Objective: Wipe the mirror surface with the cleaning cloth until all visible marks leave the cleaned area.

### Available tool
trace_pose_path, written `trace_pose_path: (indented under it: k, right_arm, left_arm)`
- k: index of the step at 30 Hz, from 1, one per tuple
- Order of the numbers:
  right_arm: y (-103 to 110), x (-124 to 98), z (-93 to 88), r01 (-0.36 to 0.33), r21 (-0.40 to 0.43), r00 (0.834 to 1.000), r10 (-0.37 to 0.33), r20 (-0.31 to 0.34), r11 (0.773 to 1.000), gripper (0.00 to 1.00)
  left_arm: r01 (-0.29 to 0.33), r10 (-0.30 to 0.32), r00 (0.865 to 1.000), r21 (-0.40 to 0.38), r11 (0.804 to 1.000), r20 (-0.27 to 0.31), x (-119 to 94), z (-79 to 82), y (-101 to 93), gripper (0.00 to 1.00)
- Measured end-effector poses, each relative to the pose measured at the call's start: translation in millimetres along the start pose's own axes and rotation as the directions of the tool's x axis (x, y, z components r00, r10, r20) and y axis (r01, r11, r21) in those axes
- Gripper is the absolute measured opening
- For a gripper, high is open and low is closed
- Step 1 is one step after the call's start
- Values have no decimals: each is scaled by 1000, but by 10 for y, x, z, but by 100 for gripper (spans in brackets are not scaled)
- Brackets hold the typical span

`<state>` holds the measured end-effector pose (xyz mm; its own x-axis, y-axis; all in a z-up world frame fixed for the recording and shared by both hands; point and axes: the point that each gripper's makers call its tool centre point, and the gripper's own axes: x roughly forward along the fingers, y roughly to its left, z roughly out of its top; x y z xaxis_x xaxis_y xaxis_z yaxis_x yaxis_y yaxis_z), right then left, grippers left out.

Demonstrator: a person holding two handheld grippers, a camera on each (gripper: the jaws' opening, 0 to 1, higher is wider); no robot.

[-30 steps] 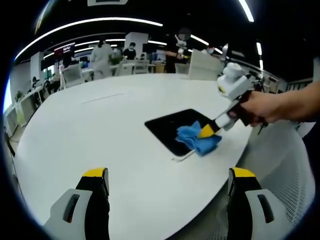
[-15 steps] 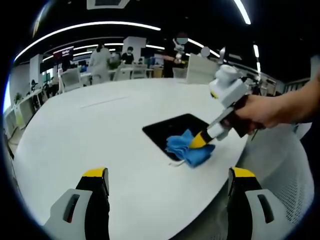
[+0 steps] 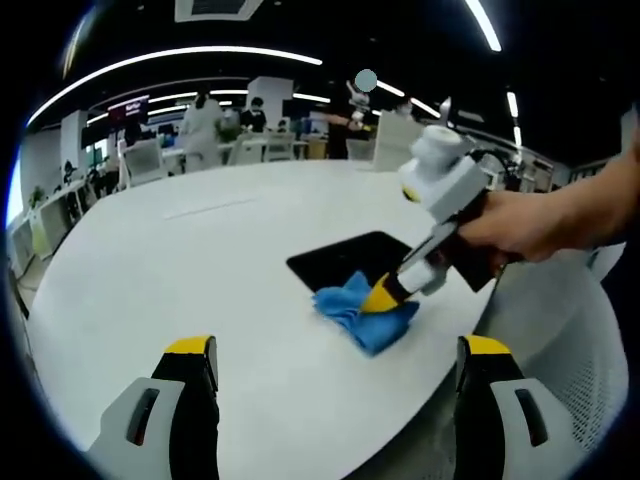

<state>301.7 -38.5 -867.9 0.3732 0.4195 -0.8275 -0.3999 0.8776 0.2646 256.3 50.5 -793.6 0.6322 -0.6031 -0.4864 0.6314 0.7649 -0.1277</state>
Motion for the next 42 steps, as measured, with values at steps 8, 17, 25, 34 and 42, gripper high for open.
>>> trace_pose_path:
  k: [8,17,25,34,42]
  right_arm:
    - [-4,-2,-3,-7,6,1000,7,-5,1000,0]
    - [-16,11,23,-11,32,1000,11,-22,999,0]
    - [-77,66,143,1,45,1000,0,-19,999,0]
    - [-133,139,284,12,0,1000,-12,-27,1000,0]
    - [-217,205,437,34,-6,999,-35,-36,999,0]
  left_arm:
    - [-7,7,1000,-8,1000,5,-8,8,15,99]
    - [-8,8,1000,-8,1000,-5,-2,-17,23,99]
    - [-16,16,1000,-17,1000,-5,-15,-22,36,99]
    - [-14,14,1000,-17,1000,-12,-10,-32,32,99]
    - [-9,9,1000,-12,1000,-20,-9,-44,18,99]
